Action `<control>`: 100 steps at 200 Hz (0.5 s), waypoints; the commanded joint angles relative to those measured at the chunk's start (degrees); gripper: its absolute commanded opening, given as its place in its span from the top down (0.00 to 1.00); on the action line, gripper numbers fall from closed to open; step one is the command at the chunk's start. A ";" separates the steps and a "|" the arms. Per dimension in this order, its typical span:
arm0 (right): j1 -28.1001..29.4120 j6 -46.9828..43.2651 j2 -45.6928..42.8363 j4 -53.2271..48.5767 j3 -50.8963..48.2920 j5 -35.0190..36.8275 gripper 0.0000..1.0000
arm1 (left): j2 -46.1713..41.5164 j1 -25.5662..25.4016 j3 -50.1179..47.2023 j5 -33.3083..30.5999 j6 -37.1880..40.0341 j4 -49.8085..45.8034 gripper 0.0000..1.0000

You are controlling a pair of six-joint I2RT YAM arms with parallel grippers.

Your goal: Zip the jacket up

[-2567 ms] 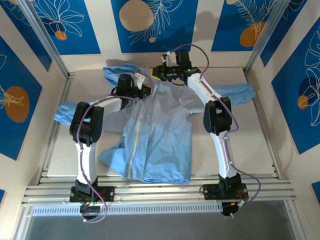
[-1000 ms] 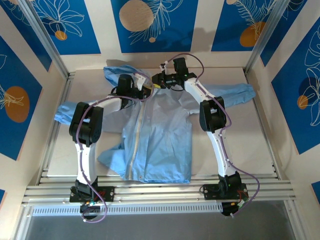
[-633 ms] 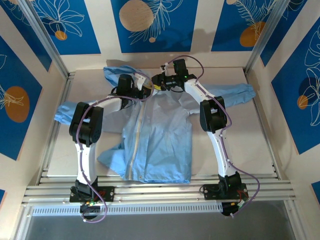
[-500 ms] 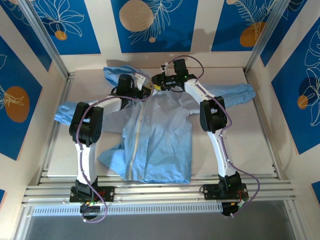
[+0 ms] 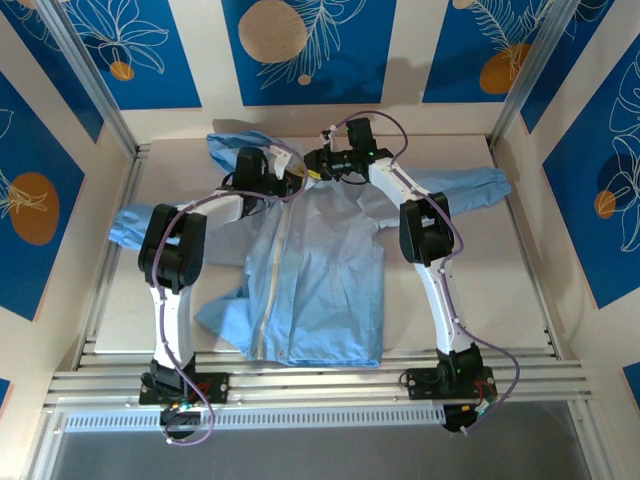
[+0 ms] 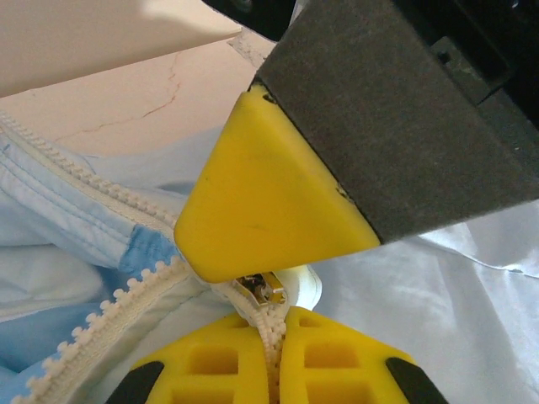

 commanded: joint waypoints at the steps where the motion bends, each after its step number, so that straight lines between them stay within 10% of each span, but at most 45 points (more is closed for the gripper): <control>1: 1.74 0.06 -2.31 -1.12 0.35 -3.66 0.71 | 0.06 -0.04 3.17 0.77 -0.37 0.85 1.00; 100: 3.06 -3.48 -2.82 -3.91 1.63 -3.07 0.92 | 1.14 -0.11 4.80 -0.16 -0.72 -1.93 1.00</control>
